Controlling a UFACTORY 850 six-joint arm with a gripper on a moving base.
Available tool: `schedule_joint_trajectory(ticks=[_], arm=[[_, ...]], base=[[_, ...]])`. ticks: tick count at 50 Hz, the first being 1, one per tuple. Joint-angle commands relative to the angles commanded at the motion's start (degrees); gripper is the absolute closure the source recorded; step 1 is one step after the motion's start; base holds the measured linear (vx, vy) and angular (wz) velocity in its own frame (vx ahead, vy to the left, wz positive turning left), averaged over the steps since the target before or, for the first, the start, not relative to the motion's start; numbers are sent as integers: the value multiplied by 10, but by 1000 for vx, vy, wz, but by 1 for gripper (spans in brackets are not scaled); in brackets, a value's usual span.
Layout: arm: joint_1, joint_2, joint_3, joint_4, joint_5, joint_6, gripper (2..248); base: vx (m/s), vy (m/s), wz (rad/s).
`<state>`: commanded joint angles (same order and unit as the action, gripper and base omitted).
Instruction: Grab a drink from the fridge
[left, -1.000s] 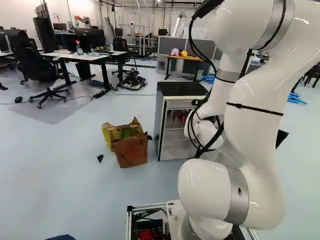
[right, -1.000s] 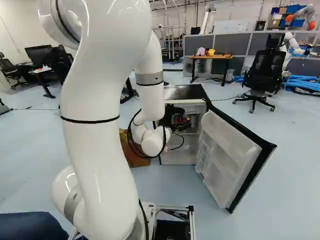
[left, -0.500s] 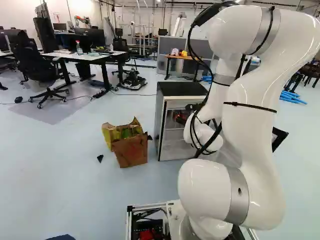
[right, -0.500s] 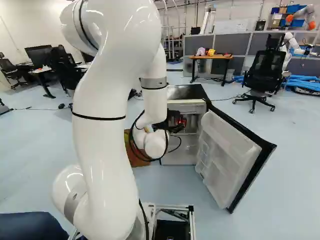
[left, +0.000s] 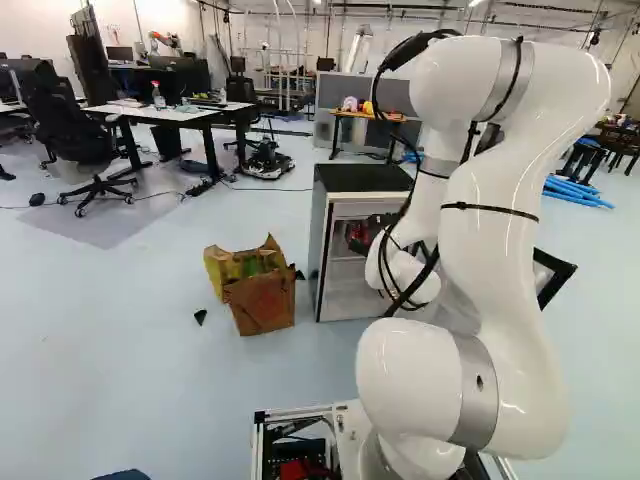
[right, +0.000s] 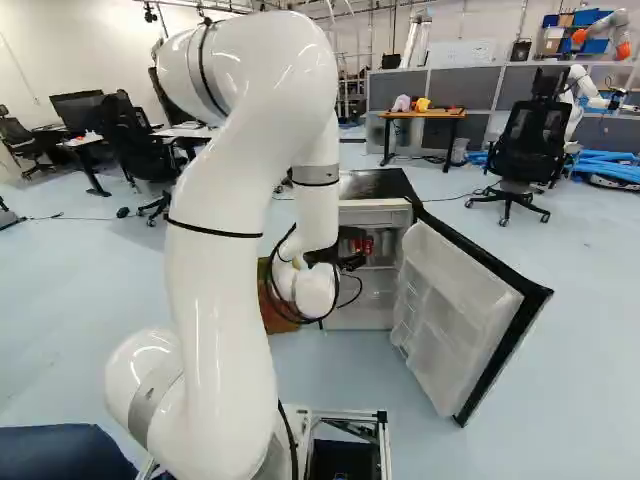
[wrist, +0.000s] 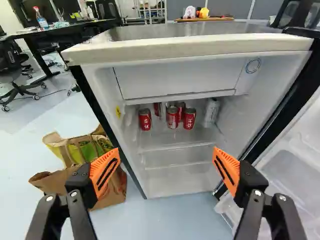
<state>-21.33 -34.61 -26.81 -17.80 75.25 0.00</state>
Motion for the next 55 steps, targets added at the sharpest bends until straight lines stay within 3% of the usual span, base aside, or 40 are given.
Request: schedule_joint_trajectory(ticks=[55], arm=[[-7, -153, -130, -15, 12, 0, 3]], base=[[0, 0, 0]])
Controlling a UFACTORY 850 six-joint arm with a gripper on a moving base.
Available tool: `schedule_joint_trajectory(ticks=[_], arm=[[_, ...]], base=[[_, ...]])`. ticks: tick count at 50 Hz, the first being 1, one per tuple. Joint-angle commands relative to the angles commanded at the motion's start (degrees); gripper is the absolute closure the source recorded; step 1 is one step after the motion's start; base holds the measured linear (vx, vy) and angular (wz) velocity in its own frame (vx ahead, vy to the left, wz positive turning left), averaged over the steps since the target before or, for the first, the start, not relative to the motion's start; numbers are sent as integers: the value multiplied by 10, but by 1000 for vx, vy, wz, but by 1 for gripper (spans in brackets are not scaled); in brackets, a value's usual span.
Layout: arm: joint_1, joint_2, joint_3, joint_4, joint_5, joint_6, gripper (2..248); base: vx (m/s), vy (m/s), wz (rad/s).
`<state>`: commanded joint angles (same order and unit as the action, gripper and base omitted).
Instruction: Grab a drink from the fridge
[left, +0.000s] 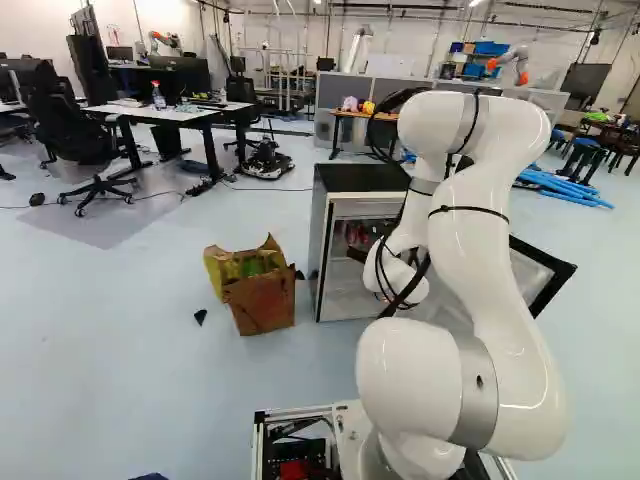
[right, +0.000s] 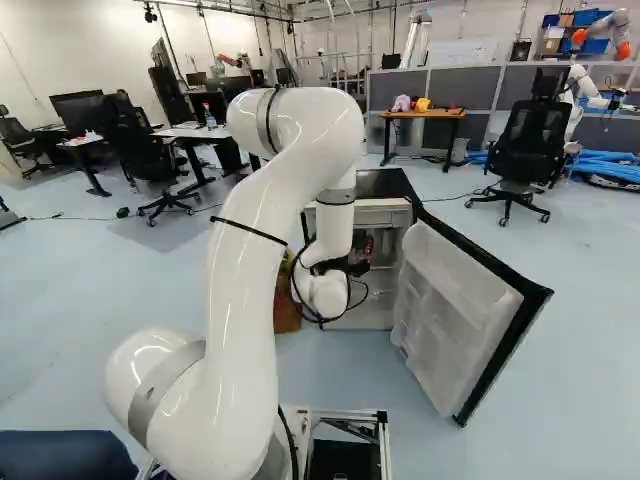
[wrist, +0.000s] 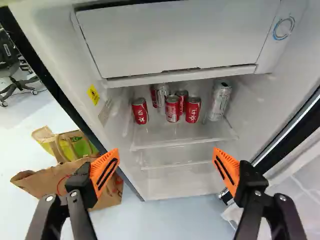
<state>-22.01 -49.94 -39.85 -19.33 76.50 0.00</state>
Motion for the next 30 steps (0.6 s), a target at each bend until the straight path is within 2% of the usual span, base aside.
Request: schedule_joint_trajectory(ticks=[30], arm=[[-1, -84, -85, 0, 33, 0, 3]], base=[[0, 0, 0]])
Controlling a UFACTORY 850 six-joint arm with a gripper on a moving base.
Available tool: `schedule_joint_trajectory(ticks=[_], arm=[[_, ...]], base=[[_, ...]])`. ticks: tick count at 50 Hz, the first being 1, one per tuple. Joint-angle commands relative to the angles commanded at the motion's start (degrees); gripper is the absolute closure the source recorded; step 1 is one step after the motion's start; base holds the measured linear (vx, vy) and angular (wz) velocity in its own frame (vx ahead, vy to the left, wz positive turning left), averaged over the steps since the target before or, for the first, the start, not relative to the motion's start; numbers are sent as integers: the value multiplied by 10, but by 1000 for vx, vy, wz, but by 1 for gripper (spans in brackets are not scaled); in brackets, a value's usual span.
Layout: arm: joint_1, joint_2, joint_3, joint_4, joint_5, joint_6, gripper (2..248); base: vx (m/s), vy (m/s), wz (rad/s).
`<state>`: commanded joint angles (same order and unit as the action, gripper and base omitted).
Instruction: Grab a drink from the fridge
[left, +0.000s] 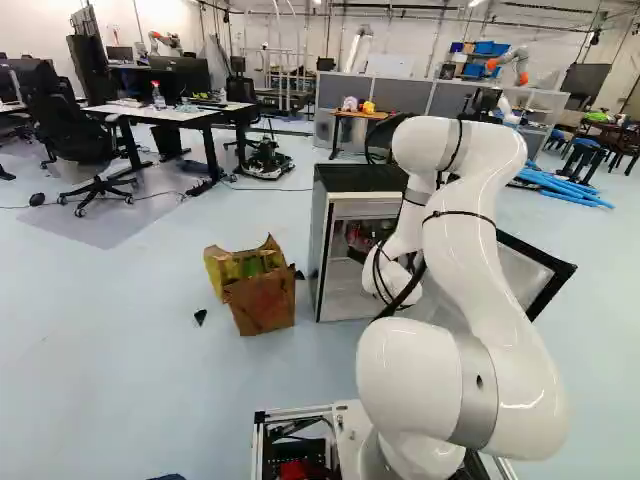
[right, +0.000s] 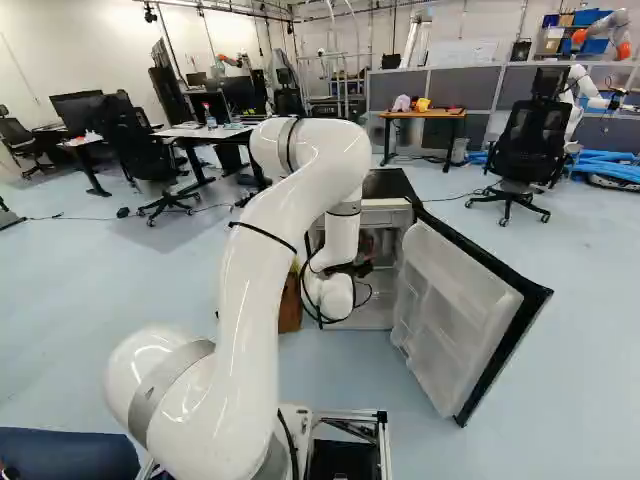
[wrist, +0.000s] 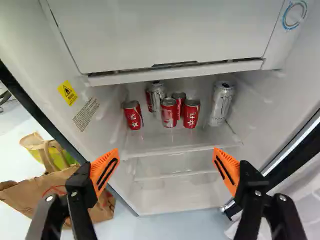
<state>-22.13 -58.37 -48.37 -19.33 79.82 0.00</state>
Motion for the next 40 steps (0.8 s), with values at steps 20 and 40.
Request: schedule_joint_trajectory(ticks=[20, 40], arm=[[0, -59, -66, 0, 1, 0, 3], [1, -86, -116, 0, 1, 0, 3]], base=[[0, 0, 0], [0, 0, 0]])
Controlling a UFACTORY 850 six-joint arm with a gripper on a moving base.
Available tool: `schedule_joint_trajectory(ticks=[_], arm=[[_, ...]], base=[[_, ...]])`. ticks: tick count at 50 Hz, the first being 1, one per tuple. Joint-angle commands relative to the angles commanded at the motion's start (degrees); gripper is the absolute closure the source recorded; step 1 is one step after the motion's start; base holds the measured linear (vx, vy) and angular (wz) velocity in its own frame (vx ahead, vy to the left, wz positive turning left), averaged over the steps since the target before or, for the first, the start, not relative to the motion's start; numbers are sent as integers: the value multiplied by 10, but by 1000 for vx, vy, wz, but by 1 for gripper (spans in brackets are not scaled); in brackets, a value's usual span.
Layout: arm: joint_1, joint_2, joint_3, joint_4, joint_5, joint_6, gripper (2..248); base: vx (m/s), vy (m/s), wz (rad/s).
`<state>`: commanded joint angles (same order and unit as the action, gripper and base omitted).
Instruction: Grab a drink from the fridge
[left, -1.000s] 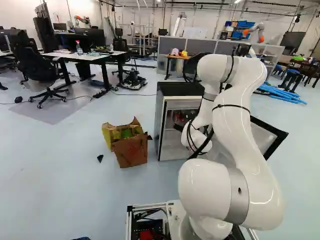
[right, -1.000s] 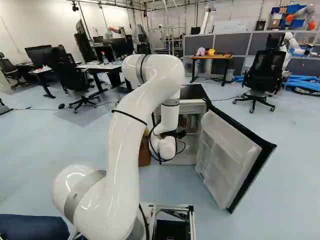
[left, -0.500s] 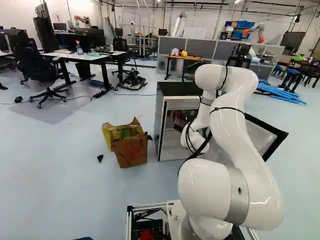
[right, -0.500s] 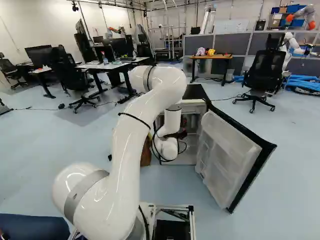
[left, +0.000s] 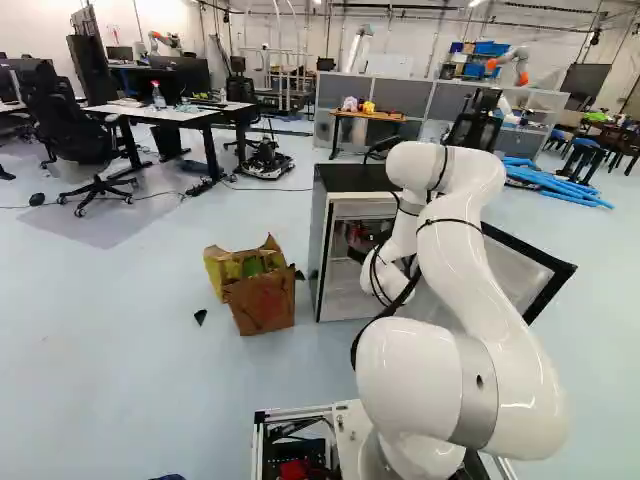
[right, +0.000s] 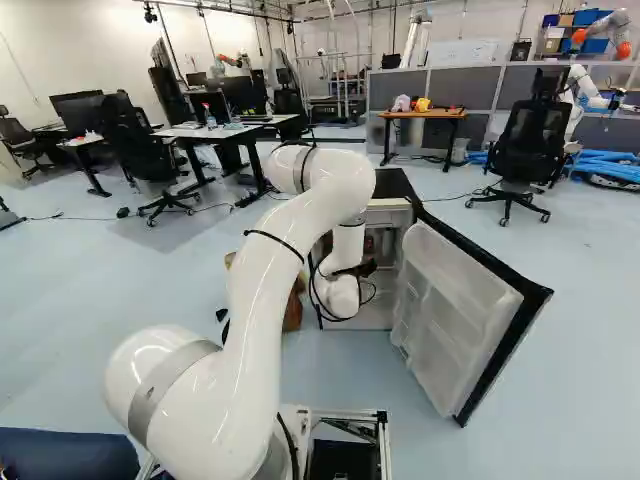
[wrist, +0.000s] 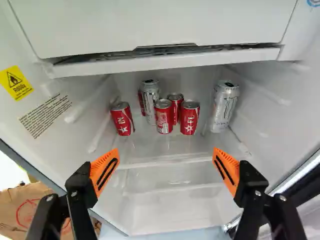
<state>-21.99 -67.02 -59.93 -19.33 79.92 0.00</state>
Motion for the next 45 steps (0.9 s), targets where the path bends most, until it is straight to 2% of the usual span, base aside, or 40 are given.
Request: schedule_joint_trajectory(ticks=[45], arm=[[7, -58, -111, 0, -29, 0, 3]], base=[[0, 0, 0]])
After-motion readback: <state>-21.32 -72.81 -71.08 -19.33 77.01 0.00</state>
